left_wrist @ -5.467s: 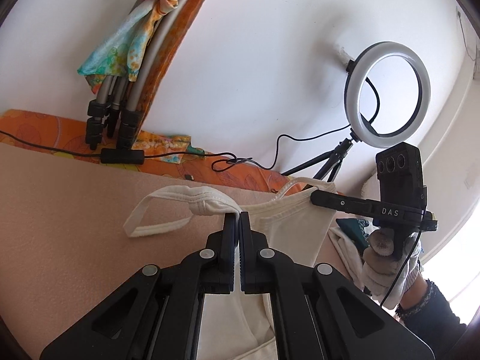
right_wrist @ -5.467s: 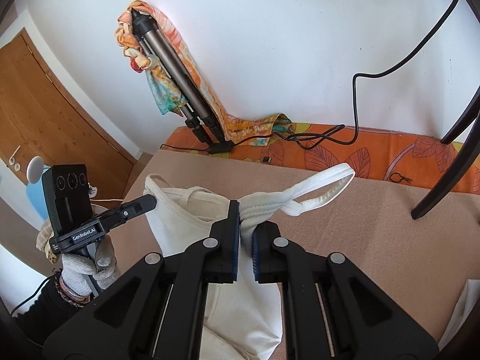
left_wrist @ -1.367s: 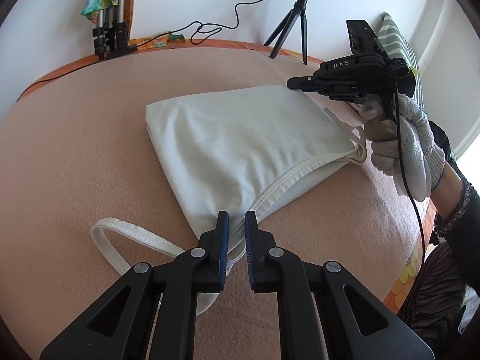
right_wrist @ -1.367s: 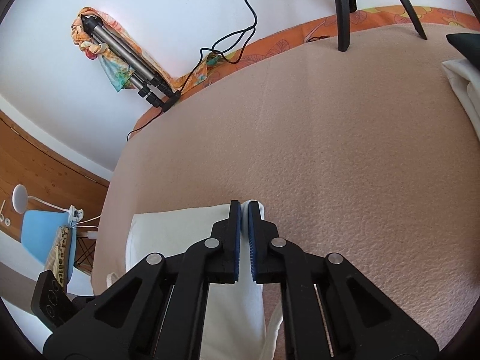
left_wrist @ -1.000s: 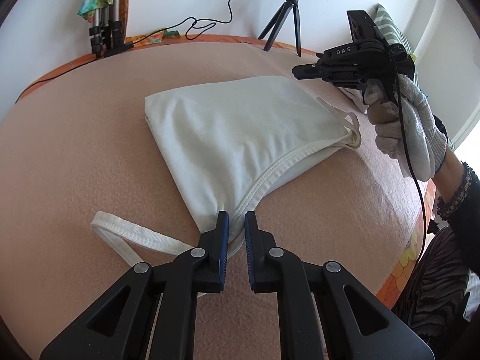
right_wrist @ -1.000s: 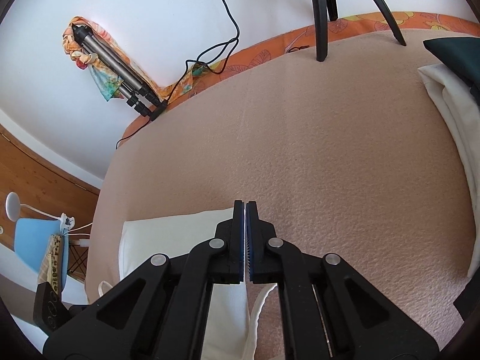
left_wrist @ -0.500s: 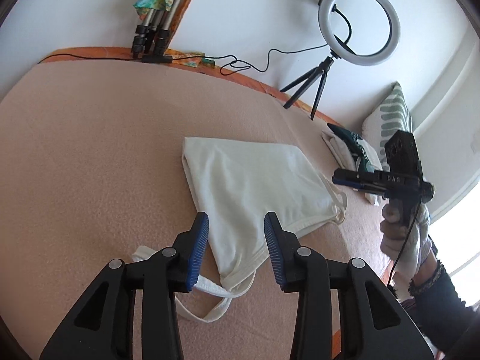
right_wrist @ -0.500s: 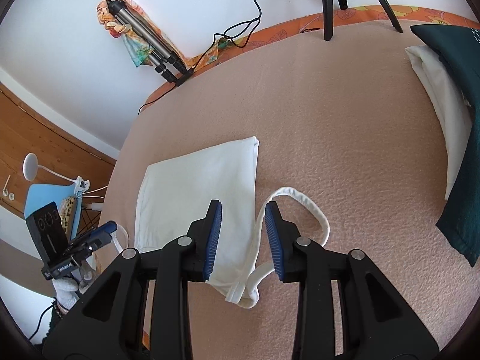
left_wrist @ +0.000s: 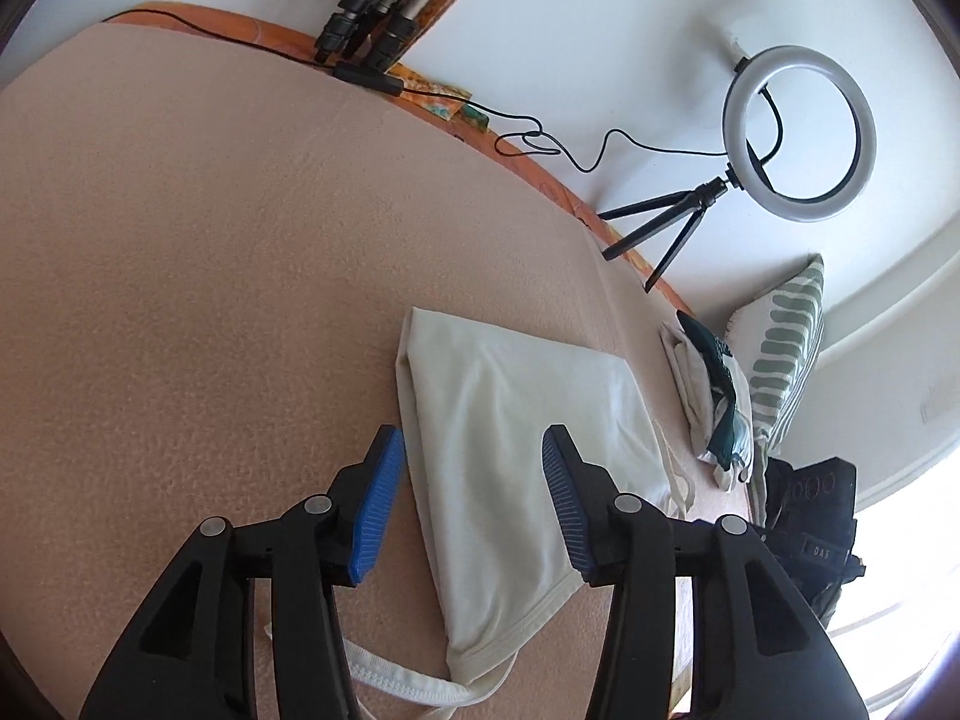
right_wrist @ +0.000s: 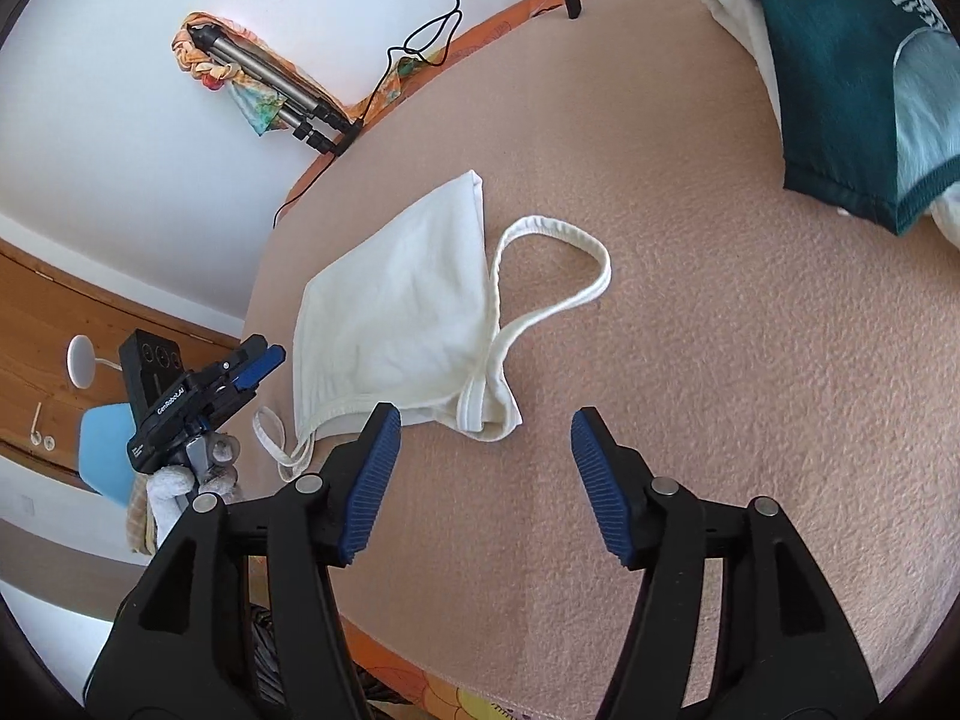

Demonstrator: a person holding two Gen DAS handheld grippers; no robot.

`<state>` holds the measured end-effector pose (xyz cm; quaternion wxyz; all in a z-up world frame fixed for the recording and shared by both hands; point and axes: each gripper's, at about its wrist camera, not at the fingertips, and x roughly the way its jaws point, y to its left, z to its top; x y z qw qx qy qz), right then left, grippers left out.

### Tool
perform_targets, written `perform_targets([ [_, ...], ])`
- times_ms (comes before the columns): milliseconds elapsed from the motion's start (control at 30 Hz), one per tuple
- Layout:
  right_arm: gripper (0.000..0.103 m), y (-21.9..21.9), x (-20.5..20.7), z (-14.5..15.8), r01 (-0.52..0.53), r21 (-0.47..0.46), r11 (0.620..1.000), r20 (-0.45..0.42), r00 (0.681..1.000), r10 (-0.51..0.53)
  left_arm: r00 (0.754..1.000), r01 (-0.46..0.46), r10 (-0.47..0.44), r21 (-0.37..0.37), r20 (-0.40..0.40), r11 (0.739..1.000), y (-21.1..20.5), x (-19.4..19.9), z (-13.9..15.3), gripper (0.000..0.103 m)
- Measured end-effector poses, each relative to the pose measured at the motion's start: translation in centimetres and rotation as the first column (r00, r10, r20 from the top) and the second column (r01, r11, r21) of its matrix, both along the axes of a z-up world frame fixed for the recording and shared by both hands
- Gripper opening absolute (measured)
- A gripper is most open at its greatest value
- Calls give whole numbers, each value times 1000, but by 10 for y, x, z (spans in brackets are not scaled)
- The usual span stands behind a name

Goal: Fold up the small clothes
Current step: 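Move both tools to the edge of the folded bundle, then grasp the bundle edge with the right tool while the left grips beside it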

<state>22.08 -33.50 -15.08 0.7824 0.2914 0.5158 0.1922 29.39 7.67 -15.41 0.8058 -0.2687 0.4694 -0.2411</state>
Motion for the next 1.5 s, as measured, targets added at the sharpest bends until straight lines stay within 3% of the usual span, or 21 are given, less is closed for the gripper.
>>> perform_targets([
  [233,62,-12,-2,-30,75,155,985,-76,995,-64,995,-69,63,-91,-73,993,8,20,-17,50],
  [400,62,-8,3,-35,76,214,974,-72,995,-62,993,-82,70,-121,-96,989,10,30,-24,50],
  [633,62,-1,9,-39,91,259,962,-61,995,-78,995,-68,54,-161,-88,985,4,40,-27,50],
  [1000,63,13,19,-36,71,248,966,-22,997,-68,999,-40,34,-147,-42,988,-11,45,-26,49],
  [1100,58,19,20,-37,62,242,968,-15,998,-60,999,-40,35,-141,-35,989,-12,45,-26,46],
  [1200,51,22,21,-37,60,235,970,-15,998,-58,998,-48,44,-111,-34,993,-13,46,-26,34],
  [1267,43,22,21,-36,58,214,975,-14,998,-56,998,-55,51,-96,-38,994,-13,47,-28,20],
  [1333,29,23,22,-35,44,176,983,-14,999,-42,998,-58,55,-81,-39,995,-12,48,-31,13],
  [1433,17,16,23,-40,42,188,981,-32,999,-37,998,-59,57,-82,-35,995,-12,48,-32,10],
  [1500,16,13,22,-43,45,213,976,-37,999,-38,998,-54,53,-68,-20,996,-15,47,-30,8],
])
